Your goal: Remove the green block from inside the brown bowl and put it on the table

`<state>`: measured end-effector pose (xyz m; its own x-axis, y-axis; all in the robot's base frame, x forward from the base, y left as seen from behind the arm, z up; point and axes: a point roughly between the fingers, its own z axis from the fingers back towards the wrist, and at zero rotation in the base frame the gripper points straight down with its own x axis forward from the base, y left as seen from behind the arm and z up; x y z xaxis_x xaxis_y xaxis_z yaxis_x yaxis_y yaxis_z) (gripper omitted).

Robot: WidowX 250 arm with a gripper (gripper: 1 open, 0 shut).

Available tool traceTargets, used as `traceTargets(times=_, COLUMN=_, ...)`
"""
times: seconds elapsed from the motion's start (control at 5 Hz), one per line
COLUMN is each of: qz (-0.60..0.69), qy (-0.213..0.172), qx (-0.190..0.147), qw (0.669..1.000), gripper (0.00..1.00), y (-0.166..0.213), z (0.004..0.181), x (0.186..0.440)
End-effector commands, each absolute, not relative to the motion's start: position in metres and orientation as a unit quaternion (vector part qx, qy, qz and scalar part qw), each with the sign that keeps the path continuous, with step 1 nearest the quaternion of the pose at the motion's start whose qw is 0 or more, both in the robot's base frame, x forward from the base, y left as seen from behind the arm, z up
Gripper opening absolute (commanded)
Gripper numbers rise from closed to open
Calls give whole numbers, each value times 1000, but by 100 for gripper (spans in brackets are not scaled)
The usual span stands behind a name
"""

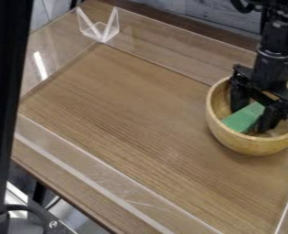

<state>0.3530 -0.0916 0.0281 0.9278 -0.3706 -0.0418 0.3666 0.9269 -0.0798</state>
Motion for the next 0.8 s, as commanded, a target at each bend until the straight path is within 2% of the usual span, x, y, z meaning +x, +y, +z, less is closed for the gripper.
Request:
traceTargets(times=0.0, qz=-185, qy=1, qx=-39, qw=982, gripper=100, y=-90, z=35, x=364)
traceTargets(times=0.6, qz=-175, qy=-4, qx=-45, qw=984, gripper=100, y=-84, z=19, x=366)
